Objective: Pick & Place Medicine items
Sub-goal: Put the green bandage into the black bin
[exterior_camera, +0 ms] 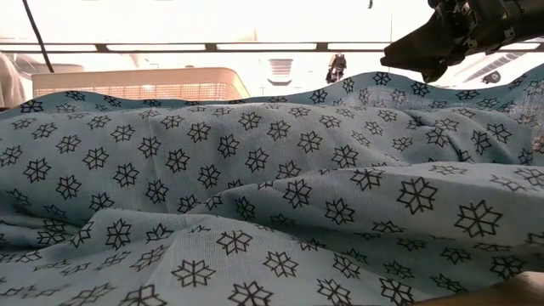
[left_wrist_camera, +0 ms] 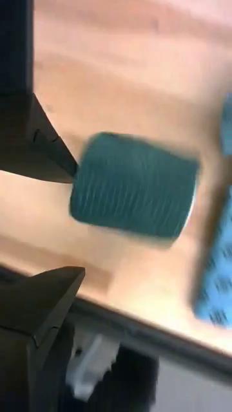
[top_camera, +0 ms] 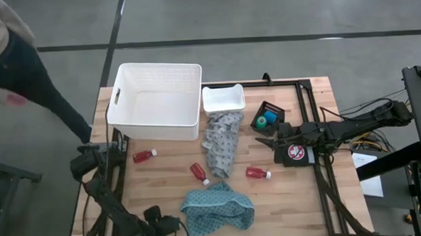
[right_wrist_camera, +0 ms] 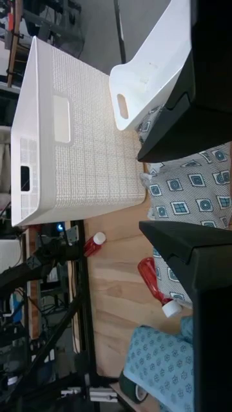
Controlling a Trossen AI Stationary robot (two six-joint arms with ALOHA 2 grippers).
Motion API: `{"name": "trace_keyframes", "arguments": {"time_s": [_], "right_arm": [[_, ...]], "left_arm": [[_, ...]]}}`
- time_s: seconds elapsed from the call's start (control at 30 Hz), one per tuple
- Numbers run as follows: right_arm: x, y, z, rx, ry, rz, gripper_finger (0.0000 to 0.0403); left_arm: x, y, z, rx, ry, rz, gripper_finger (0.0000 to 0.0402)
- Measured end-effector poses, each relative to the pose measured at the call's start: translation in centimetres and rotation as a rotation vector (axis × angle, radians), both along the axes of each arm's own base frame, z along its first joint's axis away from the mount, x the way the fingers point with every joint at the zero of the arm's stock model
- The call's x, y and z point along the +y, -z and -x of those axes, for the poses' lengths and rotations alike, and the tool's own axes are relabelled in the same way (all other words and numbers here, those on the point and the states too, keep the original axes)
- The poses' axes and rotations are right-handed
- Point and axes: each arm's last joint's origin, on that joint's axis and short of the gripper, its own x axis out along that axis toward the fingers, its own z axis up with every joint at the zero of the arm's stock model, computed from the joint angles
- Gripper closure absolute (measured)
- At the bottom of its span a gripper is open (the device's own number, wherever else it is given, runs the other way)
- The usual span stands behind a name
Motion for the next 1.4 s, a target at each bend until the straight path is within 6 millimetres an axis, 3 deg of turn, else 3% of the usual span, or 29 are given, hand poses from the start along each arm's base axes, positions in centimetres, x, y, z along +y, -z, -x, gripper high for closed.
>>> {"name": "trace_keyframes", "arguments": {"time_s": [0.27,0.37,0.63,1.4], "right_arm": [[0.0,0.0,0.0,0.0,0.0,0.0,0.0248],[0.0,0.0,0.0,0.0,0.0,0.0,0.0248],[0.0,0.0,0.0,0.0,0.0,0.0,0.0248],[0.0,0.0,0.0,0.0,0.0,0.0,0.0248]], "left_arm": [[0.9,-0.5,0.6,0.045,0.0,-0.079,0.0174],[0.7,-1.7,0.5,0.027,0.029,-0.049,0.0174],[0.9,-5.0,0.3,-0.224,0.141,-0.126,0.0174],[1.0,-1.4,0.5,-0.239,0.174,-0.161,0.0168]]}}
